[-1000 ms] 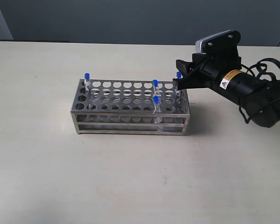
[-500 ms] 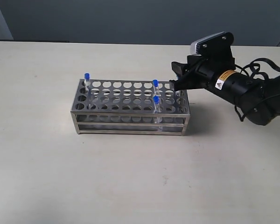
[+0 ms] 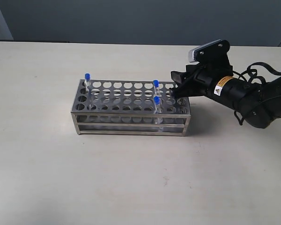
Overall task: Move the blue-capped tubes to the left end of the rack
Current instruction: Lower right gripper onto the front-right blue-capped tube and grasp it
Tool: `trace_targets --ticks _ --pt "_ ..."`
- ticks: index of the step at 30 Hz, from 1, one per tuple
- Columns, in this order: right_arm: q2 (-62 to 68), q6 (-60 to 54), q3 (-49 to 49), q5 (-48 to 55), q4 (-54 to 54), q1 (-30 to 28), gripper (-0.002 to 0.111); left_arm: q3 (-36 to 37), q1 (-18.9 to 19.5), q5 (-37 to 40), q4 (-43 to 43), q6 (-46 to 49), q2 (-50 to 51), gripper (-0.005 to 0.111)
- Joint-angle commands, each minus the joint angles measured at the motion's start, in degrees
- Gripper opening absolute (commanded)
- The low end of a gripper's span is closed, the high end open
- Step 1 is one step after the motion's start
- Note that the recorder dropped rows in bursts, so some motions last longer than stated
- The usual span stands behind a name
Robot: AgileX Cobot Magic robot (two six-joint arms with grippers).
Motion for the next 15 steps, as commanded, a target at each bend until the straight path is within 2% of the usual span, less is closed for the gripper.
trace_targets --ticks 1,3,6,7,15 --pt "0.1 0.23 -0.24 -1.05 -0.17 -0.15 0.043 0.29 0.06 -0.67 -0.14 -0.21 -0.21 0.0" --pt "0.1 0.23 -0.24 -1.05 -0.07 -0.15 0.03 0.29 0.06 -0.67 -0.14 -0.21 -0.21 0.0" --pt "0.1 0.23 -0.24 -1.05 -0.07 -0.15 0.003 0.29 0.06 -0.67 -0.14 -0.21 -0.21 0.0" --pt "0.1 0.7 -0.24 -1.05 -0.07 -0.15 0.0 0.29 0.06 -0.67 -0.14 -0.21 -0.21 0.0" --pt "-1.55 0.7 -0.24 0.09 -1.61 -0.15 0.0 0.29 0.06 -0.67 -0.14 -0.21 -0.21 0.0"
